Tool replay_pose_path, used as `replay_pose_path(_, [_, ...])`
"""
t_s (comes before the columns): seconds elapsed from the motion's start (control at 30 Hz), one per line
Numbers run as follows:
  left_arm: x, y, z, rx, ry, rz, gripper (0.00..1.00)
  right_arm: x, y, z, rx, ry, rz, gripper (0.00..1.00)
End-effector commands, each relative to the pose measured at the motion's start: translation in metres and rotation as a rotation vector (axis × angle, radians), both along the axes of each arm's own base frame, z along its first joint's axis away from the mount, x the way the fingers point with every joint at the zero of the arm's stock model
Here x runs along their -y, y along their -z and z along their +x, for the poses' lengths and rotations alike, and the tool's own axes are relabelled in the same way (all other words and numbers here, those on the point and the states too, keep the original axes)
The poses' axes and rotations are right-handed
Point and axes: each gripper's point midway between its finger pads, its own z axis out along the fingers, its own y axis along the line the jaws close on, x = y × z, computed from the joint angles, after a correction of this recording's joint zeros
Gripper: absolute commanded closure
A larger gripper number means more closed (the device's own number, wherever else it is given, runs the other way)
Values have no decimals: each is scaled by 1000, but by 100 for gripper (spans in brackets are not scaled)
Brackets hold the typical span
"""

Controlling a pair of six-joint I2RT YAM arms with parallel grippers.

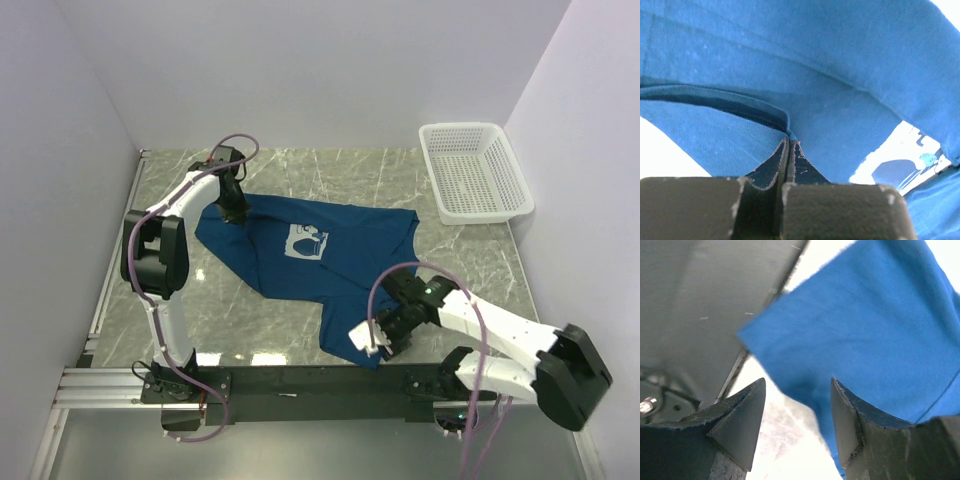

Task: Fold and stack the t-shirts
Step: Fold the tshirt

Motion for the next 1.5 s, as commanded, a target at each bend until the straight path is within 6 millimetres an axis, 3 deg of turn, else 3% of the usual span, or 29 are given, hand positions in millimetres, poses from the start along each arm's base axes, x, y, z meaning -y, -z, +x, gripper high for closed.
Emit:
replay_pose_path(0.0, [6,-16,-2,47,28,-31,100,2,-5,-22,55,-172,43,40])
replay_pose_path(0.1, [6,-14,-5,43,28,-30,99,0,3,-43,45,-245,22,44])
replay_pose_path(0.17, [5,-14,-7,41,27,-30,99,-4,10,-45,63,-251,4,46])
replay_pose_path(0.53, [7,-18,-10,43,31,-46,100,-10,28,-38,90,-215,-51,53])
replay_pose_path(0.63, [8,-19,-12,45,32,-52,99,-11,30,-41,94,-223,-51,64])
replay_pose_path(0.73, [7,-23,-15,53,29,-59,100,-14,21,-40,108,-221,-31,86])
replay_pose_path(0.87, [7,-34,-26,82,26,-111,100,-22,-4,-36,125,-176,48,97])
replay_pose_path(0.9, [5,-26,-36,61,24,-119,99,-20,-8,-36,114,-156,53,99])
replay_pose_path(1.0, [-1,-23,-52,68,11,-164,99,-21,-28,-19,107,-32,132,100])
replay_pose_path(1.17, [-34,-18,-84,86,-110,-238,100,-17,-46,23,116,282,192,100])
replay_pose_path(1.33, [-74,-22,-97,144,-268,-306,99,-16,-79,83,157,530,260,100])
replay_pose_path(1.47, [-86,-25,-110,173,-317,-333,99,-11,-107,120,111,681,308,100])
